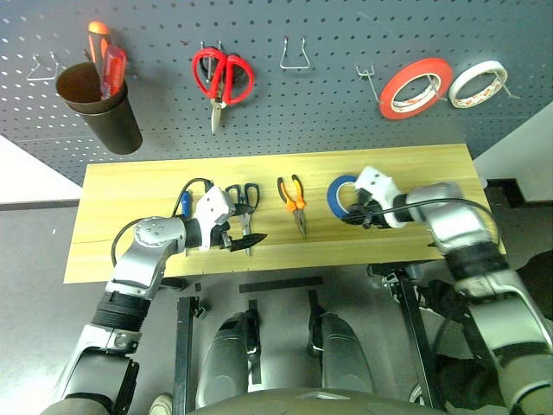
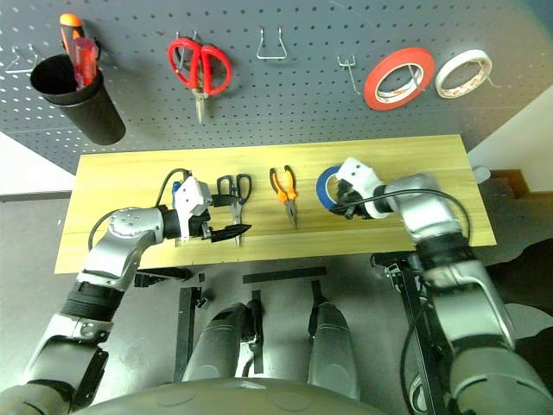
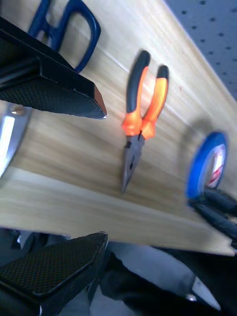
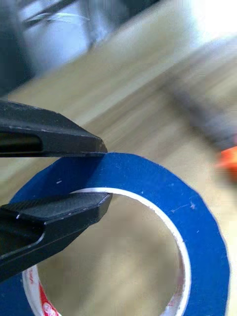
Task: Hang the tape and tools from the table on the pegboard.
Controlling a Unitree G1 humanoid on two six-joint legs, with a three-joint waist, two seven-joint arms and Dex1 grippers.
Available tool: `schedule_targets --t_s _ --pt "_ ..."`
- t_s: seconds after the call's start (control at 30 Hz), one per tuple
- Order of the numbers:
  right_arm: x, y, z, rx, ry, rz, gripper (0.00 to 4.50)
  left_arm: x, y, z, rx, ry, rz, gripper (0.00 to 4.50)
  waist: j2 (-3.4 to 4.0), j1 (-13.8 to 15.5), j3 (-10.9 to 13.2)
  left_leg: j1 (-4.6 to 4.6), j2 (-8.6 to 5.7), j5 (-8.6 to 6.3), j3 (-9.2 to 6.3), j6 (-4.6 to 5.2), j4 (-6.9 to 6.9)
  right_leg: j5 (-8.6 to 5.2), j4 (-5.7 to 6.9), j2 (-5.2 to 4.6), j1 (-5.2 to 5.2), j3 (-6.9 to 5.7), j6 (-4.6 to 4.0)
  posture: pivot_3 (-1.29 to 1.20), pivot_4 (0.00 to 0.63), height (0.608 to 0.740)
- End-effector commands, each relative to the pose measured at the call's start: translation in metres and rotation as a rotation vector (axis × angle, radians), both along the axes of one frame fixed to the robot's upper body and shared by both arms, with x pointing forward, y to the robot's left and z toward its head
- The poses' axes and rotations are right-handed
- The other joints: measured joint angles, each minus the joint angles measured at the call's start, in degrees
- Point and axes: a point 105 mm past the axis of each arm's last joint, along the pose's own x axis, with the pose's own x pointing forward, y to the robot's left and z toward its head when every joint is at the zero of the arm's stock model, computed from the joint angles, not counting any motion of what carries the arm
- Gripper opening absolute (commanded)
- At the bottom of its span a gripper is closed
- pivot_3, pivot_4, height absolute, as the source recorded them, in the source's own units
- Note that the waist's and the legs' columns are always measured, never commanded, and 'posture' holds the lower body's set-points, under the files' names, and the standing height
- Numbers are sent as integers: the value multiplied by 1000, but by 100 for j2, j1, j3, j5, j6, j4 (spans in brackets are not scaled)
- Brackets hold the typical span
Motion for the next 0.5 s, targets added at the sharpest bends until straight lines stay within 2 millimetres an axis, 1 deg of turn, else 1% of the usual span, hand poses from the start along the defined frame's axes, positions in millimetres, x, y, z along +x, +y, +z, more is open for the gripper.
schedule_targets --t_s 0.03,0.13,0.17,0.27,0.33,0.4,0.5 --pt "-21 5 42 93 -133 54 645 -11 1 28 -108 -106 -81 3839 -13 7 -62 0 0 0 0 0 -1 0 -2 1 1 -1 0 -66 202 740" --pt "-43 10 73 160 -240 113 645 -19 10 51 -237 -155 -122 3839 -15 -15 -157 0 0 0 0 0 -2 0 -5 2 3 -1 0 -93 173 740" --pt "-48 11 83 177 -269 122 645 -21 12 58 -272 -168 -130 3839 -13 -34 -183 0 0 0 0 0 -2 0 -5 2 3 -1 0 -99 168 740" --pt "-57 14 105 211 -317 124 645 -23 18 76 -351 -191 -141 3839 -24 -81 -300 1 -1 0 1 0 0 2 -5 3 5 0 3 -114 150 740" --pt "-60 16 116 218 -350 123 645 -23 21 85 -385 -197 -144 3839 -33 -100 -384 7 0 0 0 0 0 2 -5 6 9 0 3 -116 143 740" --pt "-58 16 125 197 -398 110 645 -22 25 95 -413 -207 -141 3839 -38 -101 -451 11 1 0 0 0 0 2 -5 8 13 0 3 -119 127 740" --pt "-51 15 129 180 -444 95 645 -17 29 112 -469 -205 -131 3839 -49 -100 -573 11 0 0 0 -1 1 2 -5 8 15 1 3 -115 114 740"
